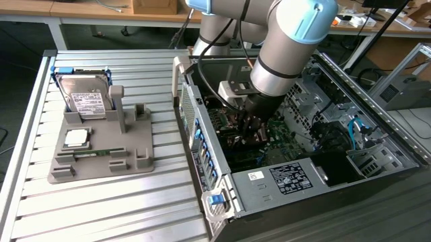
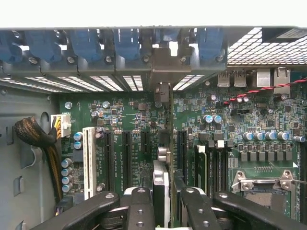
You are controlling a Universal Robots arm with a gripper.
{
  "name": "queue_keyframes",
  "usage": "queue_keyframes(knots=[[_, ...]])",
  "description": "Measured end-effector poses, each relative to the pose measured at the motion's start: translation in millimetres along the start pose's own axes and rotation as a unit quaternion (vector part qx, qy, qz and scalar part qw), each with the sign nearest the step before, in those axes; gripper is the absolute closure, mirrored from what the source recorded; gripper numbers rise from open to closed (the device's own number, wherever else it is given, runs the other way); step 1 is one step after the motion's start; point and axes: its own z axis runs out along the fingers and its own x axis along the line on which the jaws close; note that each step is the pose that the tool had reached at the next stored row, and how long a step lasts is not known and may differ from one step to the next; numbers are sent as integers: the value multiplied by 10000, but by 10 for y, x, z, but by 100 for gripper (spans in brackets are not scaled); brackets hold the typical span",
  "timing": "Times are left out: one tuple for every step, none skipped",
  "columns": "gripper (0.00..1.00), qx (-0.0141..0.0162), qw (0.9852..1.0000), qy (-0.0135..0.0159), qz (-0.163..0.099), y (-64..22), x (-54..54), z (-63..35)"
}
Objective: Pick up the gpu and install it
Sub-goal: 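Insert the gpu into the slot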
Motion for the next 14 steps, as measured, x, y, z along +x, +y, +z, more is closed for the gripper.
queue_keyframes(knots=[[73,0,10000,0,0,0,0,0],[73,0,10000,0,0,0,0,0],[73,0,10000,0,0,0,0,0],[73,1,10000,-3,0,0,-1,1],[72,2,10000,-5,0,0,-1,4],[66,1,10000,-3,0,0,0,3],[66,2,10000,-4,0,0,-1,3],[66,1,10000,-3,0,0,-1,3],[60,0,10000,0,0,0,0,0],[54,0,10000,-1,0,0,0,0],[48,0,10000,0,0,0,0,1],[48,0,10000,-1,0,0,0,1],[42,0,10000,-1,0,0,0,1],[42,-1,10000,1,0,0,0,-3]])
